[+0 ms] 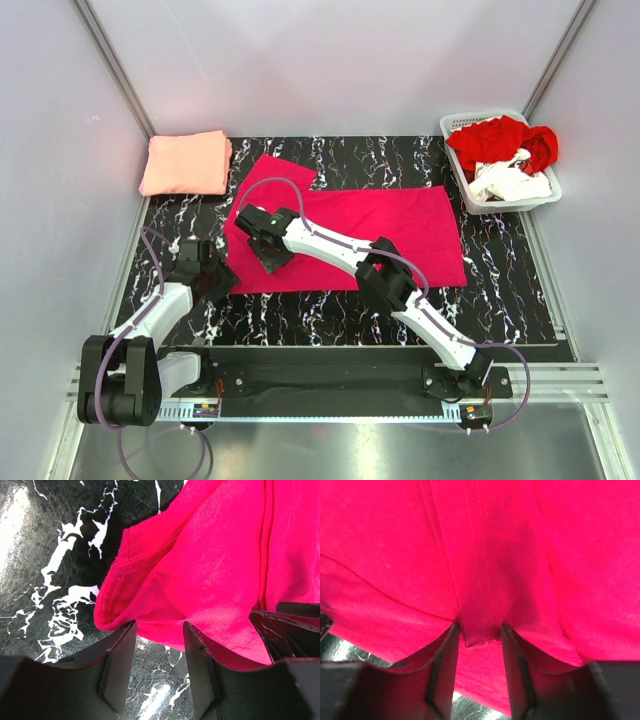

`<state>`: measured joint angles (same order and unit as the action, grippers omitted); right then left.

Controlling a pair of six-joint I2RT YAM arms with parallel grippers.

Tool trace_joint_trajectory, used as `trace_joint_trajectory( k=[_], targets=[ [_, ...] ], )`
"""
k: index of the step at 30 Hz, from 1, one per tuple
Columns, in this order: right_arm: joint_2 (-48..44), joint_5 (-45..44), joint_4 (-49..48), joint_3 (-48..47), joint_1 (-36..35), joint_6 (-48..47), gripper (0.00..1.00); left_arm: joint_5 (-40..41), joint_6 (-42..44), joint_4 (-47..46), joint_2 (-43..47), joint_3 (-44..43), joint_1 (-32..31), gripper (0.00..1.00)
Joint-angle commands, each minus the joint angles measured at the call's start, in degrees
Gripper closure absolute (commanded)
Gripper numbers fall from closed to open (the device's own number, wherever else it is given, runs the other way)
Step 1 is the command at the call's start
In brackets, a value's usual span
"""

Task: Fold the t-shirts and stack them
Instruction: Fold the tshirt

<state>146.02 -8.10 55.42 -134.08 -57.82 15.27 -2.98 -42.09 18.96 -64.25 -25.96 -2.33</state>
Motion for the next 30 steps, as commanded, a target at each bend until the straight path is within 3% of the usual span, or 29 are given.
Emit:
trace_joint_trajectory(
  k=[1, 11, 15, 30],
  targets=[
    [0.5, -1.7, 0.0, -2.8, -0.7, -0.9, 0.57, 2.8, 0.4, -0.2, -0.8, 1.3, 0.4, 0.51],
    [-0.4, -4.8, -0.1, -3.2, -0.7, -2.5, 0.82, 2.8, 0.5, 0.1, -0.9, 1.3, 0.4, 0.52],
    [-0.5, -6.6, 0.2, -4.3, -0.8, -3.8, 0.88, 2.8, 0.5, 0.2, -0.9, 1.3, 0.4, 0.52],
    [-0.5, -17.1, -3.1, -6.0, 2.0, -10.0, 0.91, 2.9, 0.7, 0.3, -1.1, 1.3, 0.4, 0.54]
  ],
)
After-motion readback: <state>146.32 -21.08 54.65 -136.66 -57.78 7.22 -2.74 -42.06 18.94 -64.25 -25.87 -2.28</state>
